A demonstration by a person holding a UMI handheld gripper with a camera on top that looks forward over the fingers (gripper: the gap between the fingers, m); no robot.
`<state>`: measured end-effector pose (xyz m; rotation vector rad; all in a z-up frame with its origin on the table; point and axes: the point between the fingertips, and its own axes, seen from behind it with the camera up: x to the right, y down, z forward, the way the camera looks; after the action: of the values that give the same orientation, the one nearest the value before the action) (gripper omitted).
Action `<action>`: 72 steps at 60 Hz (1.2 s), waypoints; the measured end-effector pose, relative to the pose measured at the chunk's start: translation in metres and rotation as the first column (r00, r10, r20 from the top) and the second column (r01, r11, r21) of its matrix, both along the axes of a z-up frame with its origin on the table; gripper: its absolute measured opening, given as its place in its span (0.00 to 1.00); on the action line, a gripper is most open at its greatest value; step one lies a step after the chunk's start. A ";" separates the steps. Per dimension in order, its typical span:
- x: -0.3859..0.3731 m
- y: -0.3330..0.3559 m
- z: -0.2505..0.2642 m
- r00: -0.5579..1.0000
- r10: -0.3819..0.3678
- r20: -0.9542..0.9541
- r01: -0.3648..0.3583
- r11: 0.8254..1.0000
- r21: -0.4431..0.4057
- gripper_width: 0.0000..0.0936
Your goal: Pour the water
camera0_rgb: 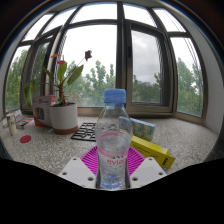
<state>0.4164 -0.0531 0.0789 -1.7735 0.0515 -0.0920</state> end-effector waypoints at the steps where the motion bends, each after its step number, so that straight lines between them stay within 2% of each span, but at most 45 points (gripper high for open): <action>1: 0.000 -0.001 0.000 1.000 -0.005 0.003 0.005 1.000 0.002 0.33; 13: -0.001 0.000 0.009 0.996 -0.079 0.048 0.078 0.997 0.006 0.31; 20: -0.006 0.004 0.045 0.978 -0.153 0.139 0.147 0.988 0.055 0.31; 30: -0.045 0.024 0.149 0.848 -0.314 0.426 0.250 0.947 0.201 0.31; 35: -0.092 0.040 0.216 0.698 -0.384 0.604 0.245 0.921 0.303 0.31; 38: -0.130 0.049 0.254 0.599 -0.407 0.689 0.208 0.911 0.357 0.31; 43: -0.210 0.068 0.304 0.407 -0.416 0.813 0.098 0.905 0.415 0.31; 51: -0.344 0.101 0.350 0.043 -0.409 0.911 -0.128 0.902 0.411 0.31; 55: -0.417 0.115 0.345 -0.150 -0.394 0.907 -0.250 0.902 0.351 0.31; 58: -0.466 0.125 0.334 -0.287 -0.388 0.876 -0.337 0.897 0.287 0.31; 59: -0.483 0.135 0.316 -0.327 -0.392 0.860 -0.364 0.892 0.268 0.31; 65: -0.554 0.147 0.272 -0.565 -0.359 0.743 -0.453 0.887 0.084 0.32; 72: -0.607 0.156 0.214 -0.698 -0.375 0.610 -0.515 0.855 -0.063 0.32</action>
<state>-0.1902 0.1029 0.2932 -0.1192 -1.6381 -1.6211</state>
